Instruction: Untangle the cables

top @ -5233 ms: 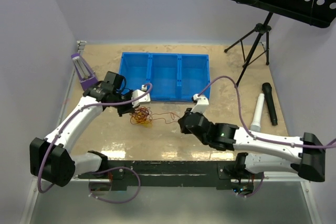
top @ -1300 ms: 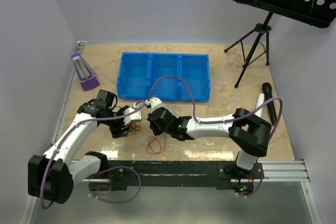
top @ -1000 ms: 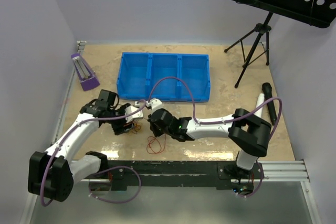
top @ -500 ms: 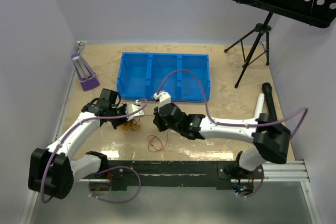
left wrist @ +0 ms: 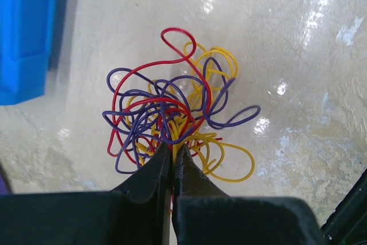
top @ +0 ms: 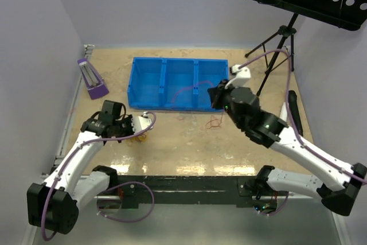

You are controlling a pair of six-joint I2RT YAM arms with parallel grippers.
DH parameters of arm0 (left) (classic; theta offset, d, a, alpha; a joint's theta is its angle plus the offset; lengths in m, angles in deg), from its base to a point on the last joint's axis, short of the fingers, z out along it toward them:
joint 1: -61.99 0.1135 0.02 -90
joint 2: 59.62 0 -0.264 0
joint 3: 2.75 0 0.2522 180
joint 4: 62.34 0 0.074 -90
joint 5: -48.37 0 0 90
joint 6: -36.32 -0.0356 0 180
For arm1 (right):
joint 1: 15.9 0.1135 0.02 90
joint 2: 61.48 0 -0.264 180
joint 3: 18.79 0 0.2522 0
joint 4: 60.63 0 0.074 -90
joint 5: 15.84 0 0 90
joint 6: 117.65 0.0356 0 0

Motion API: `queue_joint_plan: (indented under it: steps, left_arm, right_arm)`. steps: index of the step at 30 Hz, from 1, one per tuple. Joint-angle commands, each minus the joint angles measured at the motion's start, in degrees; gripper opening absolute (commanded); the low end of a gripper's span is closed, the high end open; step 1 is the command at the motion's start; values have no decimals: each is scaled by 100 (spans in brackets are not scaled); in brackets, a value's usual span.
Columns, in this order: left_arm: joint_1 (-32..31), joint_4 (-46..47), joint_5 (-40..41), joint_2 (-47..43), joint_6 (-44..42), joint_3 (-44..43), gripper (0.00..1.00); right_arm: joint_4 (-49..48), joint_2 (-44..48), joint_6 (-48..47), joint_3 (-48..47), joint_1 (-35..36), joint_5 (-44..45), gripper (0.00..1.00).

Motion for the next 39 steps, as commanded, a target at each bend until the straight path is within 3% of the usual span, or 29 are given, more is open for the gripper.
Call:
queue_joint_plan:
  steps: [1,5,9,20,28,39]
  left_arm:
    - [38,129,310,-58,-138,281,0]
    - [38,330,424,3,-155,457,0]
    - [38,419,433,12,-138,545,0]
    - [38,-160,-190,39,143,-271,0]
    - [38,-600,-525,-93,205,-694,0]
    - [38,-776,-613,-76,240,-914,0]
  right_arm:
    - [190,538,-297,-965,-231,683,0]
    - [428,591,-411,-1608,-257,1122,0]
    - [428,416,-632,-2161,-275,851,0]
    - [-327,-419,-1123,-2681,-310,807,0]
    - [-1259,-1043,-1616,-2637,-608,816,0]
    - [-2041,-1843,-1607,-2067,-1347,280,0]
